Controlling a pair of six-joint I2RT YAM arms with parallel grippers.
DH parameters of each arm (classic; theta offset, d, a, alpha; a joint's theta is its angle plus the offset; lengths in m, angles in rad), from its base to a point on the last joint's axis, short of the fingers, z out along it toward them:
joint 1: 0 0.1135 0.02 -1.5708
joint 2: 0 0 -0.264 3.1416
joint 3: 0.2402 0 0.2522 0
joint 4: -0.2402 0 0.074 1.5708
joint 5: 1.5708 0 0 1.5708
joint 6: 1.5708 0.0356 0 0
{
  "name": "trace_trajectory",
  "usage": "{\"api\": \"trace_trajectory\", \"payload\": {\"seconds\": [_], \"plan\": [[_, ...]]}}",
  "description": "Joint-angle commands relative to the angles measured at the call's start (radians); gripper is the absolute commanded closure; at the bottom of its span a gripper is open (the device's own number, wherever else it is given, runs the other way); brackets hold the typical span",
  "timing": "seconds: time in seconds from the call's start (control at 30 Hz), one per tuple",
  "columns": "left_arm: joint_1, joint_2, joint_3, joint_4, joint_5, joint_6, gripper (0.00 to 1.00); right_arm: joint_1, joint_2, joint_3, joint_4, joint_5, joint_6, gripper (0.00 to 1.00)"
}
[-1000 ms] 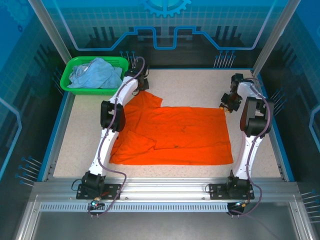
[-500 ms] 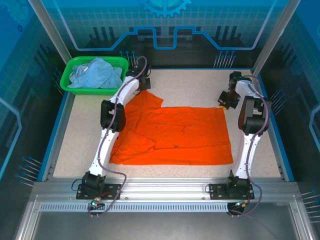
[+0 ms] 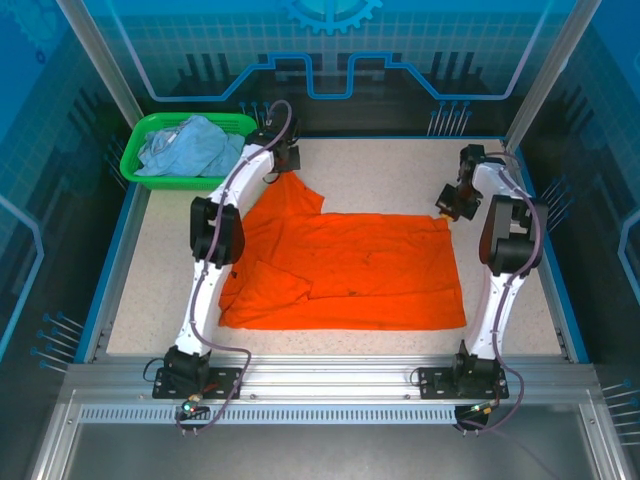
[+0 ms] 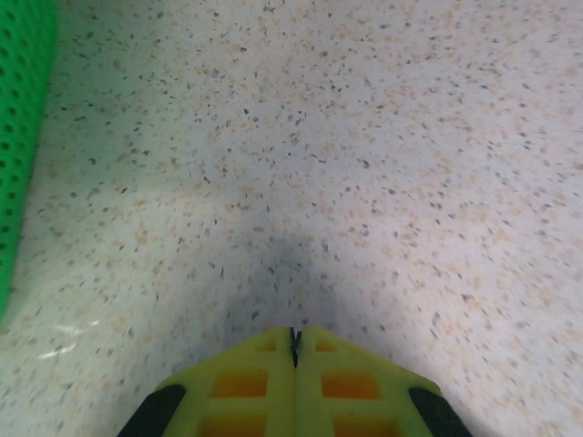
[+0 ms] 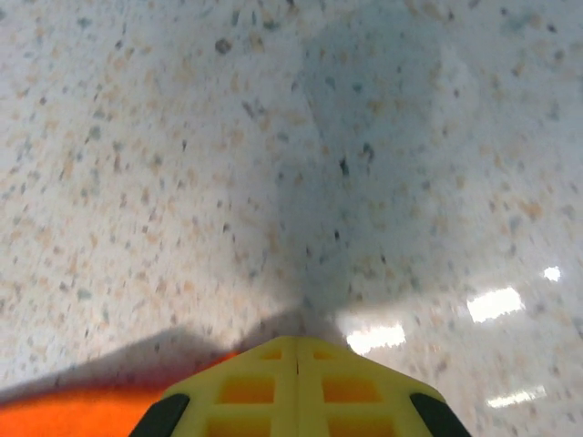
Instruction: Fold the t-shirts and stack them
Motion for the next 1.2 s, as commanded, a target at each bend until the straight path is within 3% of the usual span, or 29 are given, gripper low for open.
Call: {"api": "trace_trajectory", "payload": {"seconds": [0.0,0.33,0.7,1.17], "plan": [[-0.022,-0.141,-0.083,0.024,-0.011,-0.027,1.00,0.013,-0.112,-0.052,0.021,-0.027,-0.032,1.00],[-0.054,-0.472,-0.488,0.077,0.012,-0.007,1.00,0.000,-0.357,-0.258,0.070,-0.050,-0.075,1.00],[-0.066,-0.825,-0.926,0.117,0.116,0.014,1.00,-0.042,-0.626,-0.539,0.092,-0.080,-0.056,1.00],[-0.066,-1.169,-1.332,0.047,0.155,-0.137,1.00,-0.152,-0.712,-0.664,0.081,-0.085,-0.012,1.00]]}}
